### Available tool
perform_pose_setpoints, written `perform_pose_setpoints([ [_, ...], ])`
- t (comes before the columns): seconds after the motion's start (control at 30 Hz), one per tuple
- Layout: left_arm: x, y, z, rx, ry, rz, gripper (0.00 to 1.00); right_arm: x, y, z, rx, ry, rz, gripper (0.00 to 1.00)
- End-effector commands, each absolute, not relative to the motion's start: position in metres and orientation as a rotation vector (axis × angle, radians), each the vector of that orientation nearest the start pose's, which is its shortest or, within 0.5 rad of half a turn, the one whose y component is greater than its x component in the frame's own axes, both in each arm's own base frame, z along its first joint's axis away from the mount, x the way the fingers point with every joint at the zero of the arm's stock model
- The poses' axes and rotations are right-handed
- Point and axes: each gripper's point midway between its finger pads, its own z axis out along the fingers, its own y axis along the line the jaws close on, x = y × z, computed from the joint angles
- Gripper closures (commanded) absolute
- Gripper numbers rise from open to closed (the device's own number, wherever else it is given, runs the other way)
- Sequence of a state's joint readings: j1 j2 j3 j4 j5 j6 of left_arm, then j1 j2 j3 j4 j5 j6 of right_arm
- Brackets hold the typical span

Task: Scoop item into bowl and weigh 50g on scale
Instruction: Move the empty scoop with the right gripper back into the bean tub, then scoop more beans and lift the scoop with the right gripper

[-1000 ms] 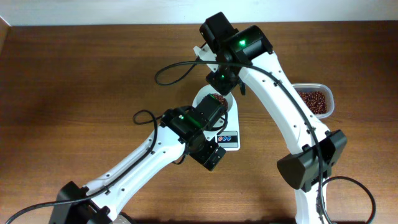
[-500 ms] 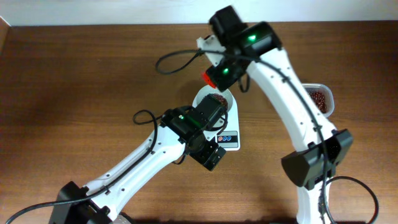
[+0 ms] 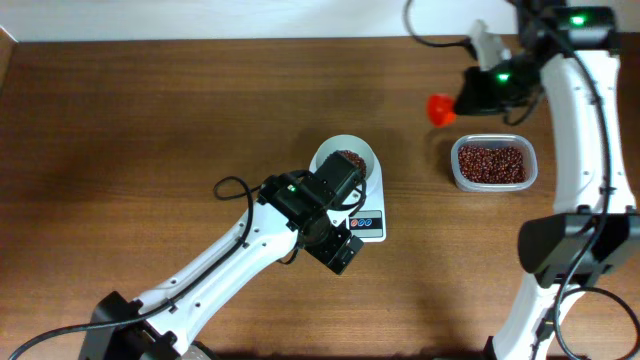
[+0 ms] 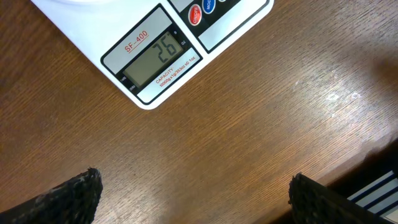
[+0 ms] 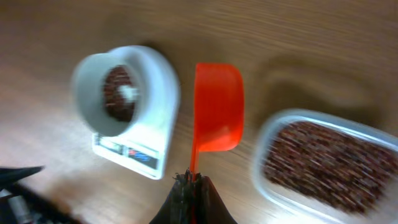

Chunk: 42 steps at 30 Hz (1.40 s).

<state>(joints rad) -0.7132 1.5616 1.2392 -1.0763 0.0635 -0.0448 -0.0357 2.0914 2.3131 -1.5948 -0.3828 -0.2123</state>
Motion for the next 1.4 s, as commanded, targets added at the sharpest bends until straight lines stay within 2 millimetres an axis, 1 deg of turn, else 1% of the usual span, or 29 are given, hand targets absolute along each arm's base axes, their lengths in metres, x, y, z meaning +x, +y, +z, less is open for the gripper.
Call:
perform_pose_setpoints([
  [0.0,0.228,-0.209,0.120,1.003,2.805,-0.181,0.01,0.418,0.006,0.217,-0.192,2.900,0.371,0.96],
  [0.03,0.228,-0.209,0.120,1.003,2.804,-0.181,0.01,0.415,-0.006,0.208,-0.159,2.929,0.337,0.96],
  [0.13,0.228,-0.209,0.120,1.003,2.804,-0.181,0.01,0.410,-0.033,0.180,-0.090,2.998,0.254,0.96],
  [0.3,0.228,-0.209,0.120,1.003,2.804,-0.181,0.01,0.408,-0.055,0.140,-0.057,3.055,0.128,0.96],
  [0.37,0.228,-0.209,0.120,1.003,2.805,-0.181,0.01,0.409,-0.066,0.124,-0.051,3.064,0.043,0.96],
  [0.4,0.228,-0.209,0.120,1.003,2.804,-0.181,0.01,0.410,-0.072,0.119,-0.048,3.065,-0.008,0.96],
  [0.43,0.228,-0.209,0.120,1.003,2.804,-0.181,0.01,0.411,-0.074,0.115,-0.047,3.062,-0.021,0.96],
  [0.5,0.228,-0.209,0.120,1.003,2.804,-0.181,0.01,0.411,-0.074,0.110,-0.047,3.061,-0.021,0.96],
  [0.6,0.228,-0.209,0.120,1.003,2.804,-0.181,0.01,0.405,-0.070,0.101,-0.038,3.089,0.004,0.96],
  [0.77,0.228,-0.209,0.120,1.003,2.804,-0.181,0.01,0.395,-0.048,0.080,-0.037,3.111,0.200,0.96],
  [0.9,0.228,-0.209,0.120,1.003,2.804,-0.181,0.01,0.392,-0.024,0.068,-0.033,3.084,0.413,0.96],
  [0.97,0.228,-0.209,0.120,1.003,2.805,-0.181,0.01,0.390,-0.017,0.064,-0.030,3.075,0.477,0.96],
  [1.13,0.228,-0.209,0.120,1.003,2.804,-0.181,0.01,0.387,-0.003,0.068,-0.018,3.057,0.613,0.96],
  [1.23,0.228,-0.209,0.120,1.003,2.804,-0.181,0.01,0.383,-0.005,0.069,0.009,3.066,0.646,0.96],
  [1.37,0.228,-0.209,0.120,1.003,2.804,-0.181,0.01,0.384,-0.007,0.081,0.118,2.982,0.856,0.96],
])
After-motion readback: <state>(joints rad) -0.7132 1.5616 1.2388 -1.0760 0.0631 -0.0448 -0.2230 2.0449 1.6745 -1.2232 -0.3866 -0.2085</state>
